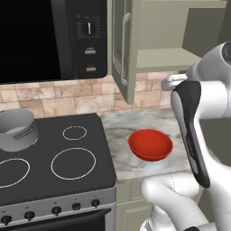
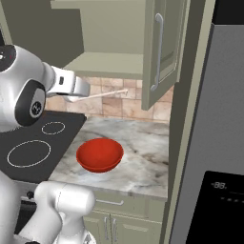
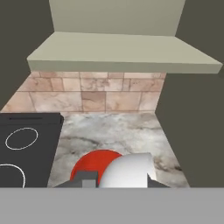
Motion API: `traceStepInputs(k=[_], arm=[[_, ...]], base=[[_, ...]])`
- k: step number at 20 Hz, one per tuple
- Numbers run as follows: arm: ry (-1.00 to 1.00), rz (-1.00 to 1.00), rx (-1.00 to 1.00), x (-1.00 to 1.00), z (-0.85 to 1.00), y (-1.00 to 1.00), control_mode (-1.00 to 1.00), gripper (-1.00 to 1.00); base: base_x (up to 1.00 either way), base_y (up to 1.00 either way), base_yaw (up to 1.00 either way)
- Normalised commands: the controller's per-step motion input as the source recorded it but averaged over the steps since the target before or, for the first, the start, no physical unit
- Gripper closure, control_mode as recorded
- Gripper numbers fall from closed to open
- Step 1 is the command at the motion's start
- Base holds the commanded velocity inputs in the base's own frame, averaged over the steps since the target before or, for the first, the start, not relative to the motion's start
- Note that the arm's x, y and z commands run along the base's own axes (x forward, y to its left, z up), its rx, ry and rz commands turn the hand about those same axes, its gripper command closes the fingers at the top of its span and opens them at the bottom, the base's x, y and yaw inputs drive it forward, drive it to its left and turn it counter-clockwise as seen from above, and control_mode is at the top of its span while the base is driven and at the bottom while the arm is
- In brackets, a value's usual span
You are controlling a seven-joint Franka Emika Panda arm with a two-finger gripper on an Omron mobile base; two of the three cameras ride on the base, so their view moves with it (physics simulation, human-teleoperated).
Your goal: Open the cabinet and move the ladle to the pot. Then close the cabinet.
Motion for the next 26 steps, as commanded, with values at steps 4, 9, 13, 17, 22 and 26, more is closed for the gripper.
traceStepInputs(k=[4, 9, 13, 17, 22, 26], arm=[[0.0, 0.0, 0.0, -0.21, -0.1, 0.0, -1.0, 1.0], [0.0, 0.0, 0.0, -0.21, -0.02, 0.0, 1.0, 1.0], [0.0, 0.0, 0.0, 0.0, 0.0, 0.0, 1.0, 1.0], [0.0, 0.0, 0.0, 0.0, 0.0, 0.0, 1.0, 1.0], [0.0, 0.0, 0.0, 0.0, 0.0, 0.0, 1.0, 1.0], [0.0, 0.0, 0.0, 0.0, 0.0, 0.0, 1.0, 1.0]], base=[[0.0, 0.0, 0.0], [-0.2, 0.0, 0.0], [-0.75, 0.06, 0.0], [-0.78, 0.2, 0.02], [-0.8, 0.35, 0.04], [-0.68, 0.57, 0.06]])
